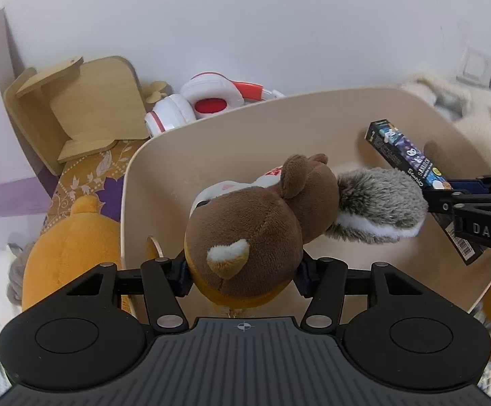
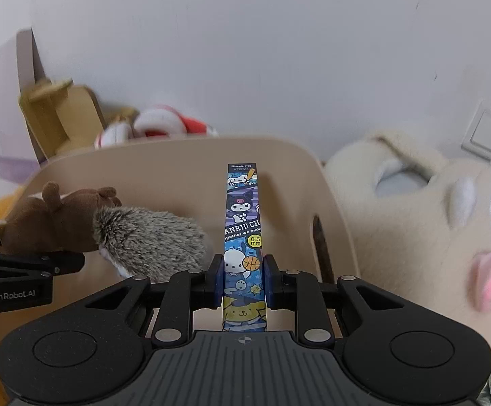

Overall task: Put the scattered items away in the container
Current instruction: 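Carry both items over the beige basket and open both tools to drop them, then move both tools back toward the red headband and bread bun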

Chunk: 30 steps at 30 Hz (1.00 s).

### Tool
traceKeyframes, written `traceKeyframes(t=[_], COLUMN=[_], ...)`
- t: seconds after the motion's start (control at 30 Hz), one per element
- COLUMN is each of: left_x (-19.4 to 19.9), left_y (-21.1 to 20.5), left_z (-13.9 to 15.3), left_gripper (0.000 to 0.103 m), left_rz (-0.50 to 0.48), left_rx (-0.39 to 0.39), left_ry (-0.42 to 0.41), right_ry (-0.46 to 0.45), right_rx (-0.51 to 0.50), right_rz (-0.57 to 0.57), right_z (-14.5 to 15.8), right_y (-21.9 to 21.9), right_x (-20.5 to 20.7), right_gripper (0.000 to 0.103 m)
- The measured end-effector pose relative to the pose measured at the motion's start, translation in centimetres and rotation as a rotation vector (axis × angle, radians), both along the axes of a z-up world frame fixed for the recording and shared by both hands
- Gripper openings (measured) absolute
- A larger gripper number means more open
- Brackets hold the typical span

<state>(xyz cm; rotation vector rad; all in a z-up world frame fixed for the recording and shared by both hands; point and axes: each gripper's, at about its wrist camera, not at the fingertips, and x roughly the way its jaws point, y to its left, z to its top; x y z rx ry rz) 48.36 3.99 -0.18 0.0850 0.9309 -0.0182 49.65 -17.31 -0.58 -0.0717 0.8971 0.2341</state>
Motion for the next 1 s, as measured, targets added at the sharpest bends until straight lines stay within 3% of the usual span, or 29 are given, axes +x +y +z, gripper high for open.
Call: traceKeyframes(t=[0.33,0.37,0.6,0.73,1.0], left_x=[0.4,0.4,-0.7,-2.4,-7.0], left_y=[-0.8,-0.7,-0.4,-0.4,0.7], left_z=[-0.1,0.0,1.7,3.0,5.1], left_gripper=[0.064,0.064,0.078,0.079,0.082], left_rz=[-0.026,-0.02,-0.015,-0.027,-0.032], left_rx=[0.032,0.029,0.054,0.055,0.008], left_ry=[0.025,0.022,-0.047,-0.089,-0.156], right_ry=[0.061,0.062,0.016,-0.032,-0.131], right_rx=[-0.027,-0.029,-0.038,-0.037,-0.001], right_rz=[0.026,0.03,0.051,0.042,0.027], right_z=[-2.1,-2.1,-0.8,0.9,4.3], right_y=[0.4,0.4,0.1,-0.3,-1.8], right_x=[0.3,0.3,-1.1,-2.5,-7.5], right_gripper=[0.022,0.03,0.053,0.07,0.082])
